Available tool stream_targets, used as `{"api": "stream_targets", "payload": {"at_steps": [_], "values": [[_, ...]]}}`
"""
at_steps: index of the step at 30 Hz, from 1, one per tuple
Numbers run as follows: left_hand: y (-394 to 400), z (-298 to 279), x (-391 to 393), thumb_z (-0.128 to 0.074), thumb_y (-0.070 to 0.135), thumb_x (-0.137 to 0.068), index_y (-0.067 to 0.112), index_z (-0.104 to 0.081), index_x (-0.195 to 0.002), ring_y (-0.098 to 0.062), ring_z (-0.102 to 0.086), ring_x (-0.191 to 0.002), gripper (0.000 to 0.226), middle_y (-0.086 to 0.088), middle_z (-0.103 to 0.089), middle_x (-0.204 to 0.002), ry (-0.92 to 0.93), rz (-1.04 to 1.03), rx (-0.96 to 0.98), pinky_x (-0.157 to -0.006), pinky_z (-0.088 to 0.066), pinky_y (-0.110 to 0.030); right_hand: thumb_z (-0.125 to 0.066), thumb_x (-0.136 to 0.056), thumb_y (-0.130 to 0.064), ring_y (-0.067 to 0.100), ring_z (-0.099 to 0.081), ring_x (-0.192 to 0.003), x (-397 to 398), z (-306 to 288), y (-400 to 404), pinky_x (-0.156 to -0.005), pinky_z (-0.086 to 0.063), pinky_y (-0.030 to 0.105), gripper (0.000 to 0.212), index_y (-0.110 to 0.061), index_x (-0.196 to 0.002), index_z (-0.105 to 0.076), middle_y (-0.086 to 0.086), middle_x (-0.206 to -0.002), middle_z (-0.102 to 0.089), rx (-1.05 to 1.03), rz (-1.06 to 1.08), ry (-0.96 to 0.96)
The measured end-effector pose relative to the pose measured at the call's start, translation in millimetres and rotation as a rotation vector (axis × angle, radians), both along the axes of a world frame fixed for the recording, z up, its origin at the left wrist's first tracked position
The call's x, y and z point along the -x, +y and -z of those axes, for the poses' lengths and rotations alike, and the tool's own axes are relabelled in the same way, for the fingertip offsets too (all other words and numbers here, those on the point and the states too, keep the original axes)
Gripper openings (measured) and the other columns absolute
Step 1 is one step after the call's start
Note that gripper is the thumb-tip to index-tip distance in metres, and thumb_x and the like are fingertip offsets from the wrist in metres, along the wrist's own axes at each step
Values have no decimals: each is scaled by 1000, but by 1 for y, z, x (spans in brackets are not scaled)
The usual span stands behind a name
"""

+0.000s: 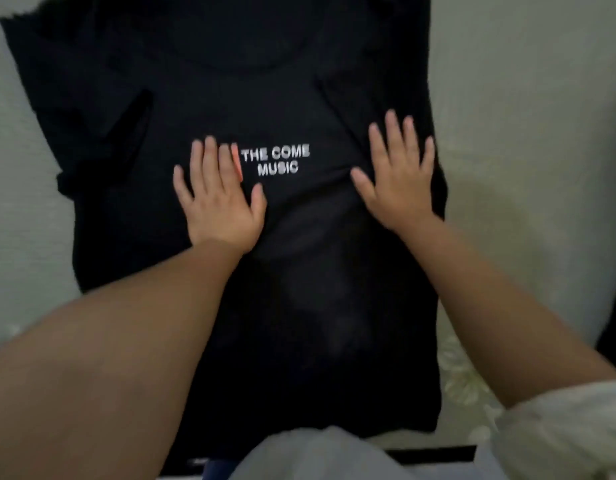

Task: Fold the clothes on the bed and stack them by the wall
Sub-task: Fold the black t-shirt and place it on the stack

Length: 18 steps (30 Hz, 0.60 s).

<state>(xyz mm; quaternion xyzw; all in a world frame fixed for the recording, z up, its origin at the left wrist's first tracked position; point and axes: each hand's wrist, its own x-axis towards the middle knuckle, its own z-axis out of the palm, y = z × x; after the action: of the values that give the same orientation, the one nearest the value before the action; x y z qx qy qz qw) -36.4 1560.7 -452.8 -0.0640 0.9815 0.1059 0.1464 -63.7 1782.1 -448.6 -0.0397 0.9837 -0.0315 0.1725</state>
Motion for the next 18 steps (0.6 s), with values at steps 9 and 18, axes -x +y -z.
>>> {"api": "stream_targets", "payload": {"at_steps": [9,18], "values": [[-9,-2,-8,-32,33,-92,2,-18,-144,-27,-8,-143,62,-14,-15,-153,136,110,-89,-114,1,-44,-32,-92,-52,40,-3,-141,-40,-11,-5,-110,0,56,67,-18,-147,-16,24,-153,-6,61,17,153],[-27,-36,-231,-57,31,-77,-6,-65,-105,-42,-59,-106,47,-24,-62,-114,115,755,-156,-83,-39,-66,-35,-88,-51,39,-42,-127,-313,-29,-1,-104,-25,57,57,-13,-127,-48,22,-130,-52,121,-394,-30]]}}
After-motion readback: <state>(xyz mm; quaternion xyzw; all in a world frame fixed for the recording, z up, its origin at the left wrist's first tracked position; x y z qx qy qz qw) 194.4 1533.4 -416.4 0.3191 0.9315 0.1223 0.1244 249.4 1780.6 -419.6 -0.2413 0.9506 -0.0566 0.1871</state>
